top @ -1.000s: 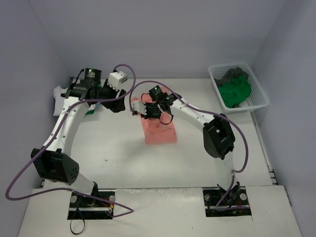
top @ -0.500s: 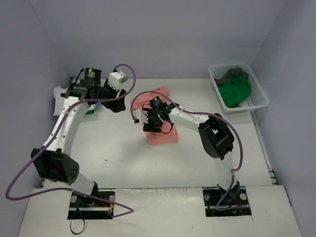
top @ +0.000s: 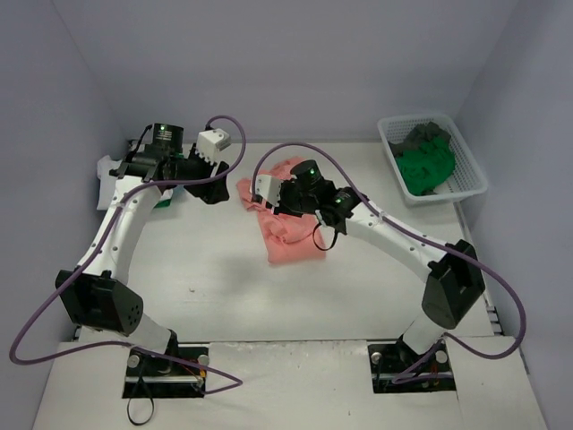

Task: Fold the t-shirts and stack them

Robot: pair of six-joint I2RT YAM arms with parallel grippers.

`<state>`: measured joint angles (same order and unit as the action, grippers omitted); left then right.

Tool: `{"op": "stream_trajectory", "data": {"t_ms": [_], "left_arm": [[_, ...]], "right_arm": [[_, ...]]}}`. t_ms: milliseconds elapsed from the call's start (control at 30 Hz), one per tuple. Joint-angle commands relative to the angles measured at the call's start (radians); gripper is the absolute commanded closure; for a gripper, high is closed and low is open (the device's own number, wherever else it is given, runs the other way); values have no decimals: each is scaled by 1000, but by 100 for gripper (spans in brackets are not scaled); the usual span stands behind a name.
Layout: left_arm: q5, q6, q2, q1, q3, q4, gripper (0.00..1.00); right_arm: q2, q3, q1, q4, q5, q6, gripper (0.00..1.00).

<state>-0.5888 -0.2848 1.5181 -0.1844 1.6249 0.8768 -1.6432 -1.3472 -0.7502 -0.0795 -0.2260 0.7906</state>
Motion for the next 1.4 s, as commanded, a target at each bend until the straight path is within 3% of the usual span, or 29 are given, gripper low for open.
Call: {"op": "stream_trajectory", "data": {"t_ms": [0,167,433,800,1367], "left_arm": [[-36,6,-47,7,38,-33,43],[-48,10,-42,3,47,-29,43],[-75,10,-4,-10,58,-19,43],[-103,-5,39,-17,46,-44,43],[-63,-20,5,-15,-8,-99,43]], "right_arm": [[48,-7,-18,-112,-44,-39,100],[42,40,-32,-233,-93,-11,100],[-10,138,-32,-258,-137,7,100],[-96,189,-14,-200,-164,18,100],[-132,140,12,-131,-127,22,100]]}}
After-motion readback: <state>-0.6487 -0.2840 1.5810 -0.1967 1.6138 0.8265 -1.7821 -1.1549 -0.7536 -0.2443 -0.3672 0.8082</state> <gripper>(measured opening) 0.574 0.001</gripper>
